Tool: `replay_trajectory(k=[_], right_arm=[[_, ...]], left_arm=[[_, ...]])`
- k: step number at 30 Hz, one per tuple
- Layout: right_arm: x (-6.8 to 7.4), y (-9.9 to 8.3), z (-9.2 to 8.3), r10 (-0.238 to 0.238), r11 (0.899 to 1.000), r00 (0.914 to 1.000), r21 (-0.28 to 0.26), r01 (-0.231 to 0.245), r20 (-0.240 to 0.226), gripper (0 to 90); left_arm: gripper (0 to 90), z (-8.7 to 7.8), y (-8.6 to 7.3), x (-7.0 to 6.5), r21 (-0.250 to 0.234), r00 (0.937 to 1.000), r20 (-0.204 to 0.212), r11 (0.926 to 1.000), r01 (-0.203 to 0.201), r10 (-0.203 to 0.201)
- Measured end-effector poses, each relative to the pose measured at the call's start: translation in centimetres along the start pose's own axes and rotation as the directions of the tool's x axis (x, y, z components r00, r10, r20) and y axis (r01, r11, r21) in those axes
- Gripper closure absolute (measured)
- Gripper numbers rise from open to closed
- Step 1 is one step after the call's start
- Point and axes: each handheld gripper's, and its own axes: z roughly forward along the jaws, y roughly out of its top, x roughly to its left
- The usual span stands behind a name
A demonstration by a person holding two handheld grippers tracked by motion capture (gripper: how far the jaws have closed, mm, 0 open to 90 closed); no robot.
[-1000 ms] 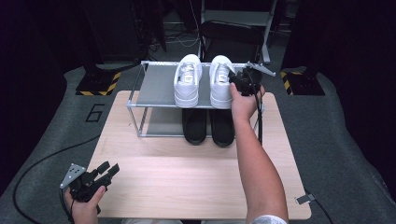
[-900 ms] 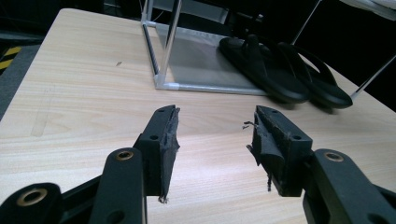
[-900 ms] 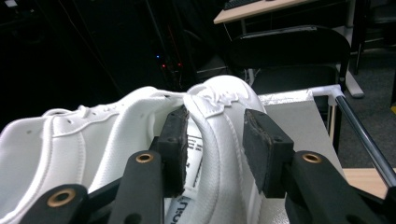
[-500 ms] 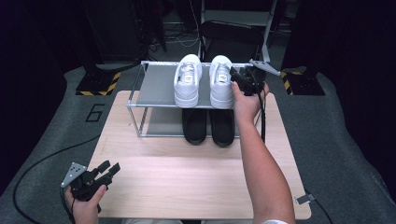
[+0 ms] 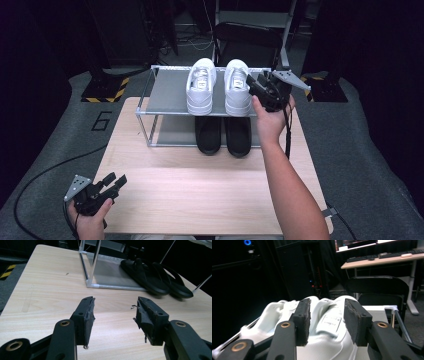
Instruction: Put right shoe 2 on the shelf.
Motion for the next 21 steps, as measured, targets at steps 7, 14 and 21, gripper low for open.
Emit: replay_trajectory(k=[7,14,21], right_arm=[[0.5,-2.0,-3.0,0.005,1.0,0.9985,0.007,-0.005,-0.054,55.9],[0.6,-5.9,-6.5,-0.019,1.0,0.9959,0.009,0.02,-0.088,54.3],[0.0,-10.7,-9.3,-0.042,0.996,0.9948,0.076,0.049,-0.093,52.1]], left_arm=[[47.5,-0.1,0.2,0.0,-0.007,1.0,-0.004,1.0,-0.007,0.007],[47.1,0.0,0.1,0.1,-0.014,1.0,-0.008,0.9999,-0.005,0.004],[46.6,0.4,0.1,-0.3,-0.009,0.9999,-0.001,0.9999,-0.013,0.013]])
